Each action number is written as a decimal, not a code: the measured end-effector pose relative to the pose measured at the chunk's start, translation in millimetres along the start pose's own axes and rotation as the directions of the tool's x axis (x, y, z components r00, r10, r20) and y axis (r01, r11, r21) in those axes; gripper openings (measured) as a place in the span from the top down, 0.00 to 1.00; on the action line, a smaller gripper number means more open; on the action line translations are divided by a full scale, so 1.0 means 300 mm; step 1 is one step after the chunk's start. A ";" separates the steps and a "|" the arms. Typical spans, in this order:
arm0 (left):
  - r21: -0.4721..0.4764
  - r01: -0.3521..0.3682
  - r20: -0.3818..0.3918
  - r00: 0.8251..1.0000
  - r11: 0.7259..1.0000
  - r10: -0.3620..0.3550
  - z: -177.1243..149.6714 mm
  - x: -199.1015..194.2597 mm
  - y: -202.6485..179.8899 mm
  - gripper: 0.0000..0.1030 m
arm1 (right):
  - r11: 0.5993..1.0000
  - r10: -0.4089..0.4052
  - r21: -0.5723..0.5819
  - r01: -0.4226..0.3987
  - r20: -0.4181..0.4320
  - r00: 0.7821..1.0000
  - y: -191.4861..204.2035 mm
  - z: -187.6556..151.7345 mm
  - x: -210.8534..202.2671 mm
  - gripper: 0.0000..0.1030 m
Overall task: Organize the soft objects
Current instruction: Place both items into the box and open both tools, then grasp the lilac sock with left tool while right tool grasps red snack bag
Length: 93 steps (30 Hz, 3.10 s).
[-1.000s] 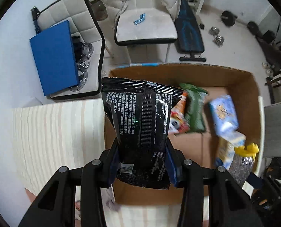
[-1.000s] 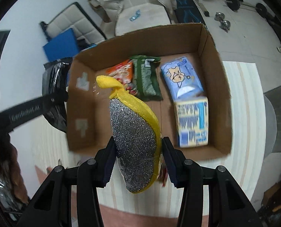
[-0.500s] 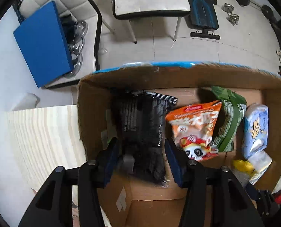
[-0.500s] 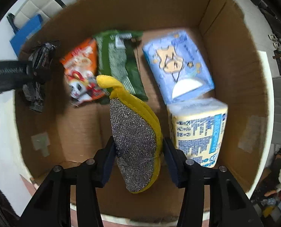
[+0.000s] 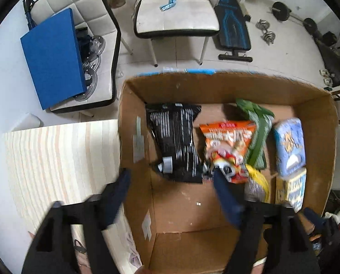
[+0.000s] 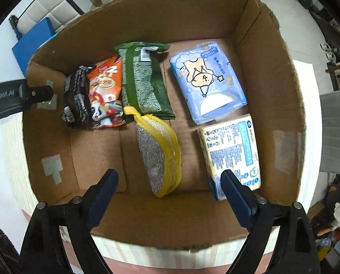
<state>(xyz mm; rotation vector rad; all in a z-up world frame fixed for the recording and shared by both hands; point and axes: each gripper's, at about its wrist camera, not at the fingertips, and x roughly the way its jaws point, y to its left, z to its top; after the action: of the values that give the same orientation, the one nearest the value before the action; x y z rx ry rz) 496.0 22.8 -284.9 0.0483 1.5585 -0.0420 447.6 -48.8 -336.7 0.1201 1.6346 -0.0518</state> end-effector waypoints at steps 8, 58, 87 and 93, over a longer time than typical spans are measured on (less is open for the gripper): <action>-0.019 0.076 0.045 0.996 0.997 -0.075 -0.224 -0.053 0.016 0.06 | 0.997 -0.045 -0.055 0.049 0.071 0.996 -0.002 -0.131 -0.094 0.00; -0.301 -0.001 0.015 1.000 0.953 0.006 -0.840 0.175 0.273 0.06 | 0.934 0.339 0.137 -0.330 -0.045 0.940 -0.118 -0.634 0.245 0.82; -0.169 0.055 -0.064 0.996 0.984 -0.066 -0.722 0.384 0.315 0.63 | 0.967 -0.112 -0.242 0.077 -0.135 0.985 0.024 -0.664 0.347 0.49; -0.142 0.097 -0.117 0.987 0.985 -0.114 -0.976 0.383 0.188 0.63 | 0.983 -0.089 -0.172 0.059 -0.172 0.981 -0.134 -0.788 0.344 0.49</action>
<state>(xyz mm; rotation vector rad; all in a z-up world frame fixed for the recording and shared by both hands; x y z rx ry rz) 208.4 96.2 -402.9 -0.1422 1.6847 -0.0161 202.2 -58.7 -425.1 -0.0663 1.8158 0.0398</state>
